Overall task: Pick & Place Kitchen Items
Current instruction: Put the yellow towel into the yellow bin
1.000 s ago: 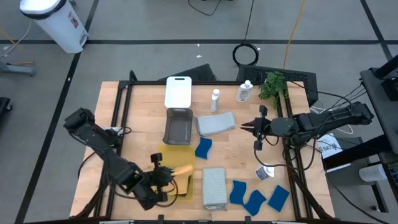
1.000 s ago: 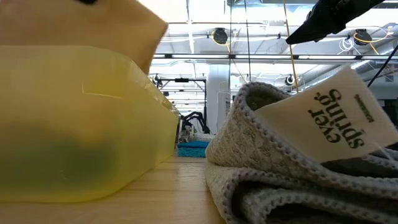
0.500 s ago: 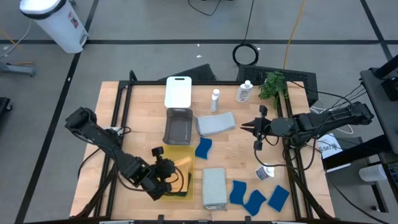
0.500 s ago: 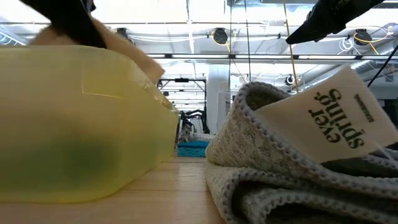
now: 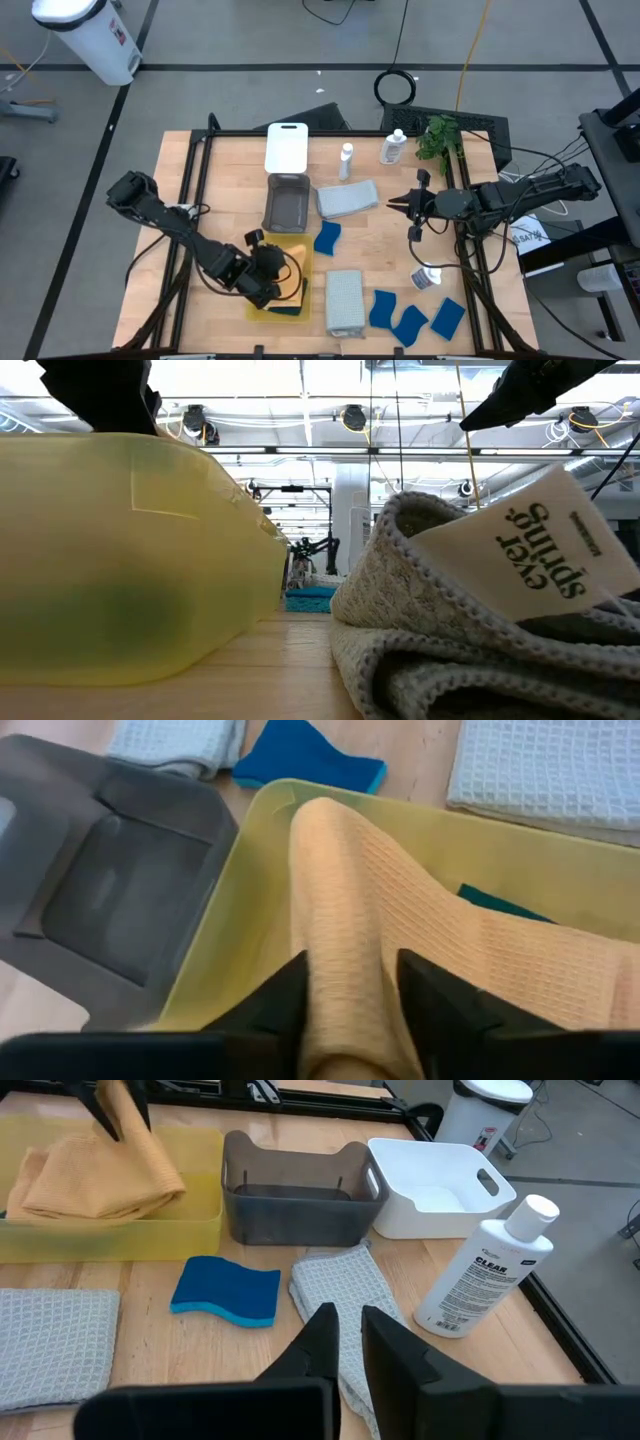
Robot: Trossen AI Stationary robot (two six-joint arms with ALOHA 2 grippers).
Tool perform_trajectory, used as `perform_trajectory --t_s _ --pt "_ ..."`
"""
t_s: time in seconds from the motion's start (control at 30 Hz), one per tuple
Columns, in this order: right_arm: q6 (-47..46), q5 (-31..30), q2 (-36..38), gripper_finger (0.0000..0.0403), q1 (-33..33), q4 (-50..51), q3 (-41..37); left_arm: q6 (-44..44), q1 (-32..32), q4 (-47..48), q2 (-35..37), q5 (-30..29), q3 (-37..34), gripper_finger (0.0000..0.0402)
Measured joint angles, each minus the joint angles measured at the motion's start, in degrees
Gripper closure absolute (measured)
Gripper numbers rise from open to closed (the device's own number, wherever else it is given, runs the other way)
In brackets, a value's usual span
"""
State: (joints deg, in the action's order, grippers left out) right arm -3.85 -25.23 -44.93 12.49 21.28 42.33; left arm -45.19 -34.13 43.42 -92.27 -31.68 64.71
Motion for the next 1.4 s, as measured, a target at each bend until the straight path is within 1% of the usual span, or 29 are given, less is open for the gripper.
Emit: perform_trajectory --t_s 0.17,0.3,0.63,0.83,0.93,1.13,1.23,1.3,1.4 --pt "0.0 0.0 0.0 0.0385 0.0 0.0 0.0 4.1 1.2 0.2 0.0 3.9 0.2 0.0184" --pt "0.0 0.0 0.0 0.0385 0.0 0.0 0.0 4.8 2.4 0.6 0.1 4.7 0.4 0.0161" --pt "0.0 0.0 0.0 0.0385 0.0 0.0 0.0 2.9 5.6 5.9 4.4 4.2 0.4 0.0158" --pt "0.0 0.0 0.0 0.0385 0.0 0.0 0.0 2.2 5.9 6.2 7.4 1.7 0.4 0.0158" --pt "0.0 0.0 0.0 0.0385 0.0 0.0 0.0 1.1 5.4 6.1 8.0 1.5 0.4 0.0158" --pt "0.0 0.0 0.0 0.0385 0.0 0.0 0.0 -3.8 4.2 5.7 7.6 6.4 -1.0 0.0158" --pt "0.0 0.0 0.0 0.0385 0.0 0.0 0.0 -6.5 4.2 5.4 6.8 7.2 -3.1 0.0158" --pt "0.0 0.0 0.0 0.0385 0.0 0.0 0.0 -7.1 4.5 2.9 6.0 7.3 -5.1 0.0158" --pt "0.0 0.0 0.0 0.0385 0.0 0.0 0.0 -5.9 5.6 -0.7 4.6 9.5 -8.4 0.0158"
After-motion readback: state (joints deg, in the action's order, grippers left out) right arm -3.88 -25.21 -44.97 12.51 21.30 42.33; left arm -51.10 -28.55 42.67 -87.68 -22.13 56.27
